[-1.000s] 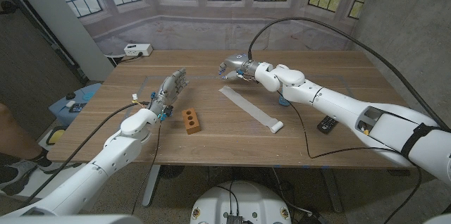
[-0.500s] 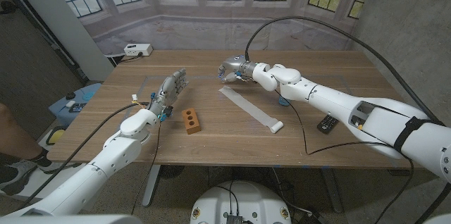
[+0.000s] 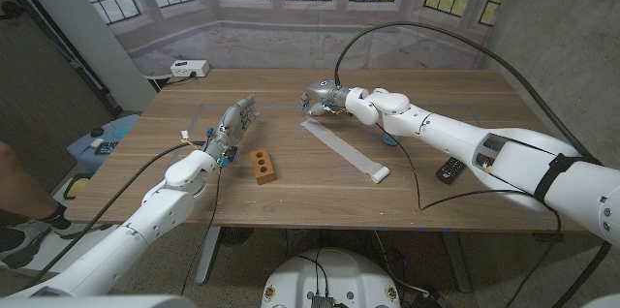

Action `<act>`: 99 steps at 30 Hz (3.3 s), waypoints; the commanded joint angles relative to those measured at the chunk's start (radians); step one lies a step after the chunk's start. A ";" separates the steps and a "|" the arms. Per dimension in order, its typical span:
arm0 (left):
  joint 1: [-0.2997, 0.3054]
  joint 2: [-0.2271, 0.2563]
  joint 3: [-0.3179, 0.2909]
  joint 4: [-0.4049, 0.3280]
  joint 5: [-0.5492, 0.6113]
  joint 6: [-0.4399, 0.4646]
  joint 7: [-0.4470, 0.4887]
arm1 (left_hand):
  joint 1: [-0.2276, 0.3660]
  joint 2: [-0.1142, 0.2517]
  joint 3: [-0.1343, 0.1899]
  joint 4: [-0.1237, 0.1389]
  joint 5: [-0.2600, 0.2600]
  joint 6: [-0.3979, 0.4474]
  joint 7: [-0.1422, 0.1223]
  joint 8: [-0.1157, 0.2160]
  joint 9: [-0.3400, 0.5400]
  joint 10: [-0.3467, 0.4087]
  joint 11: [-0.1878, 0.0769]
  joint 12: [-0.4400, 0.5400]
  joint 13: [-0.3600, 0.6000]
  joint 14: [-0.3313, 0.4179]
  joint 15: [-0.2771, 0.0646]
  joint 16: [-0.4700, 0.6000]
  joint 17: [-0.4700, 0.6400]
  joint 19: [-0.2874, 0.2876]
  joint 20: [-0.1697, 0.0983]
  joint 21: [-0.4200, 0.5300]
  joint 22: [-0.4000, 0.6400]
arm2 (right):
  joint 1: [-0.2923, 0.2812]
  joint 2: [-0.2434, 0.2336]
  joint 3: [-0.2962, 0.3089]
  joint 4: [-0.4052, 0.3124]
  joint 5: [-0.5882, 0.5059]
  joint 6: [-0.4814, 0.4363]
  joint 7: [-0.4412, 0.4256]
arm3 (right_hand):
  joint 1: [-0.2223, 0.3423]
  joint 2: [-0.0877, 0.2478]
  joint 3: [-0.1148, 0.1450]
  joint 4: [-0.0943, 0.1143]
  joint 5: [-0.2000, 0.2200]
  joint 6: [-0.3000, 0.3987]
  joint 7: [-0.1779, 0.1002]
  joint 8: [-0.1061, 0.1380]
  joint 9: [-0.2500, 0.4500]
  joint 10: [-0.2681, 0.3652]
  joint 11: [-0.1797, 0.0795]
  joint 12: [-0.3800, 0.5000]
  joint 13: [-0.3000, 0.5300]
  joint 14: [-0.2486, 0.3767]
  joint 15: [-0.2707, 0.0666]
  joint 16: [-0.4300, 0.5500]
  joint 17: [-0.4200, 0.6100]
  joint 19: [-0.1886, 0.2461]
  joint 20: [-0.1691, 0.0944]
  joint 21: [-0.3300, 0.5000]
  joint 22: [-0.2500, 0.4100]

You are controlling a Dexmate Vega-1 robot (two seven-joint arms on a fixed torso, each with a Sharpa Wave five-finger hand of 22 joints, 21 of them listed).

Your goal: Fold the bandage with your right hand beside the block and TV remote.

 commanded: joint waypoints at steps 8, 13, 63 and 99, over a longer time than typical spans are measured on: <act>0.006 -0.008 0.001 0.013 -0.005 -0.016 -0.008 | -0.004 0.004 0.004 -0.001 -0.002 0.003 0.000 0.000 0.003 0.004 -0.005 0.004 0.001 0.000 0.002 0.001 0.003 0.007 0.007 0.005 0.005 | 0.028 0.022 -0.043 0.057 0.011 0.006 0.012 | 0.021 0.000 -0.007 0.000 -0.003 0.016 0.001 0.001 0.006 0.014 -0.002 0.004 0.003 0.010 -0.166 0.010 0.007 0.010 -0.068 -0.003 0.004; 0.014 -0.006 -0.001 0.008 -0.006 -0.016 -0.004 | -0.004 0.004 0.005 -0.001 -0.002 0.004 -0.001 0.001 0.003 0.004 -0.004 0.003 0.001 0.001 0.000 0.001 0.003 0.007 0.007 0.005 0.005 | 0.036 0.026 -0.051 0.072 0.010 0.016 0.010 | 0.024 0.002 -0.008 0.001 -0.003 0.021 0.000 0.000 0.006 0.018 -0.002 0.003 0.003 0.015 -0.167 0.013 0.009 0.010 -0.069 -0.003 0.004; 0.013 -0.015 0.009 0.006 -0.006 -0.006 0.002 | -0.010 0.005 0.009 0.001 -0.002 0.011 -0.001 0.000 0.003 0.009 -0.002 0.001 0.001 0.003 0.001 0.000 0.004 0.008 0.011 0.004 0.005 | 0.033 0.049 -0.086 0.121 0.011 0.014 -0.046 | 0.069 0.009 -0.005 -0.001 -0.002 0.113 -0.016 0.004 0.005 0.106 -0.018 0.020 0.006 0.086 -0.174 0.040 0.026 0.027 -0.078 0.000 0.004; -0.030 -0.027 0.024 0.058 -0.014 0.005 -0.035 | -0.013 0.004 0.012 0.001 -0.002 0.028 0.001 0.004 0.004 0.014 -0.001 0.001 0.002 0.004 0.003 0.000 0.003 0.008 0.014 0.004 0.005 | 0.037 0.083 -0.118 0.223 0.024 0.029 -0.133 | 0.133 0.003 0.001 -0.006 -0.002 0.196 -0.005 0.006 0.006 0.191 -0.021 0.066 0.036 0.158 -0.183 0.063 0.046 0.063 -0.084 0.007 0.005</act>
